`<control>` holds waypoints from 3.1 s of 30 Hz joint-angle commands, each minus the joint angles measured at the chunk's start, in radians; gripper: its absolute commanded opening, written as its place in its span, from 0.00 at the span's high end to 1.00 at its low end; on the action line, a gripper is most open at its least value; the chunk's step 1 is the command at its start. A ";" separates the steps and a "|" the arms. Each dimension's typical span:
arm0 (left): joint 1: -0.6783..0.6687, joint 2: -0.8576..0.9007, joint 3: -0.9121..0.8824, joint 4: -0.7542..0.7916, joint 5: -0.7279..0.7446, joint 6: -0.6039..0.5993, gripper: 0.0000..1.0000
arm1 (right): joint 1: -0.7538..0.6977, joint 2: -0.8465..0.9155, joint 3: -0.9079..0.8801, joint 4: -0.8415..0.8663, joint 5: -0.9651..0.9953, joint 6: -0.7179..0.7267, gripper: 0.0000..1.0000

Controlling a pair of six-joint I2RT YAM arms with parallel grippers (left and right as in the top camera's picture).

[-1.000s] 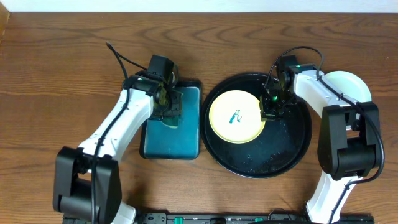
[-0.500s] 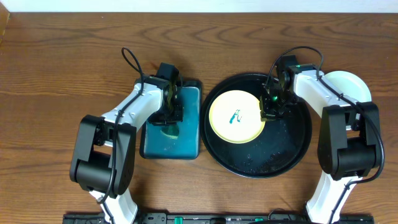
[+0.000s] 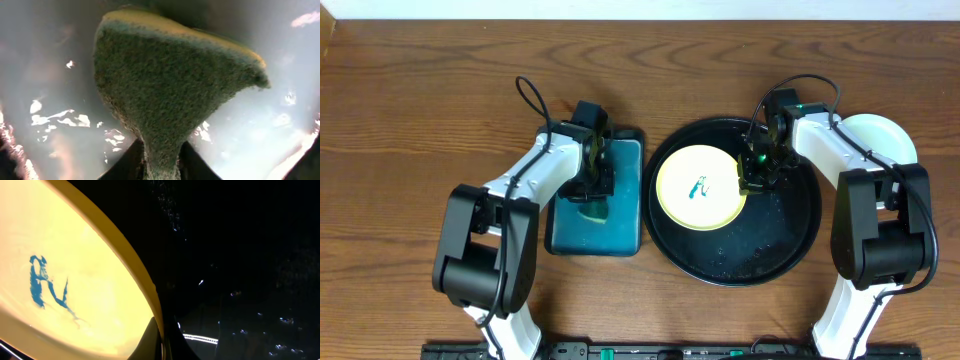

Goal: Clean dirty plates on tray and stack at the side

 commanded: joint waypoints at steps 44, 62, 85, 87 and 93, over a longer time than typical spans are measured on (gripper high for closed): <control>0.002 -0.061 0.016 -0.024 -0.006 -0.002 0.93 | -0.002 0.017 -0.008 -0.014 0.100 0.017 0.99; 0.002 -0.389 0.019 -0.054 -0.003 -0.003 0.93 | -0.001 0.017 -0.008 -0.001 0.100 -0.013 0.99; 0.006 -0.569 0.019 0.060 0.052 -0.143 0.93 | 0.013 0.017 -0.008 0.012 0.100 -0.013 0.99; 0.019 -0.568 0.019 0.063 0.118 -0.130 0.93 | 0.014 0.017 -0.008 0.012 0.100 -0.013 0.99; 0.109 -0.568 0.016 0.063 0.272 -0.113 0.92 | 0.014 0.017 -0.008 0.012 0.100 -0.013 0.99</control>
